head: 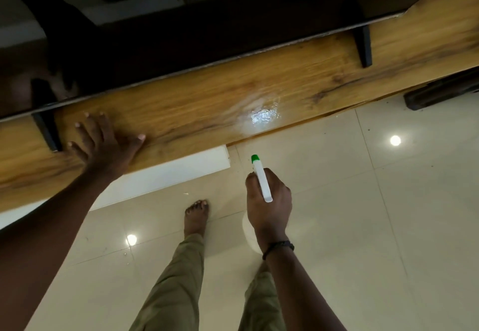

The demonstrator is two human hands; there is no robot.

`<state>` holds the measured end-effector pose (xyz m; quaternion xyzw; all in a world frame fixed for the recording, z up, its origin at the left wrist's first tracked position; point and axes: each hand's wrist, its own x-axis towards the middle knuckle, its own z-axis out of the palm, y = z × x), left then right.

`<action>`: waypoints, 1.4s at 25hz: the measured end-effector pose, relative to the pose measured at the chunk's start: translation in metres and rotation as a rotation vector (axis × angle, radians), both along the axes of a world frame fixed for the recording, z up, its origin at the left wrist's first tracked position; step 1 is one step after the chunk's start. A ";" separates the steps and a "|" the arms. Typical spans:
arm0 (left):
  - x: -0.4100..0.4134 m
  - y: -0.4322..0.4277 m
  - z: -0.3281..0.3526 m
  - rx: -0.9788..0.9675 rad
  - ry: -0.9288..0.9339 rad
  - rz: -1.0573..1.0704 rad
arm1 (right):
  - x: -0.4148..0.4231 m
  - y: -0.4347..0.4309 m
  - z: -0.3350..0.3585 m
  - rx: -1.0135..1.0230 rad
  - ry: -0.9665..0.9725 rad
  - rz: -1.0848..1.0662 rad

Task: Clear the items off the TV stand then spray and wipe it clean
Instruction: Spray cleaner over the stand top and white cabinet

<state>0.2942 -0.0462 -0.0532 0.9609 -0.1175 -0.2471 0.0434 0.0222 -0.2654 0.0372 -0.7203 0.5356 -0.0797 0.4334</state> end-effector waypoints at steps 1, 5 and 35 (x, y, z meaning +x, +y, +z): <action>0.006 -0.001 -0.002 -0.027 0.061 0.026 | 0.008 0.006 -0.001 0.013 0.015 -0.006; 0.011 -0.004 -0.005 -0.001 0.105 0.101 | 0.036 0.020 -0.003 -0.042 0.004 0.014; -0.045 -0.001 -0.062 -0.094 0.230 -0.024 | 0.040 0.116 0.000 -0.047 0.023 -0.126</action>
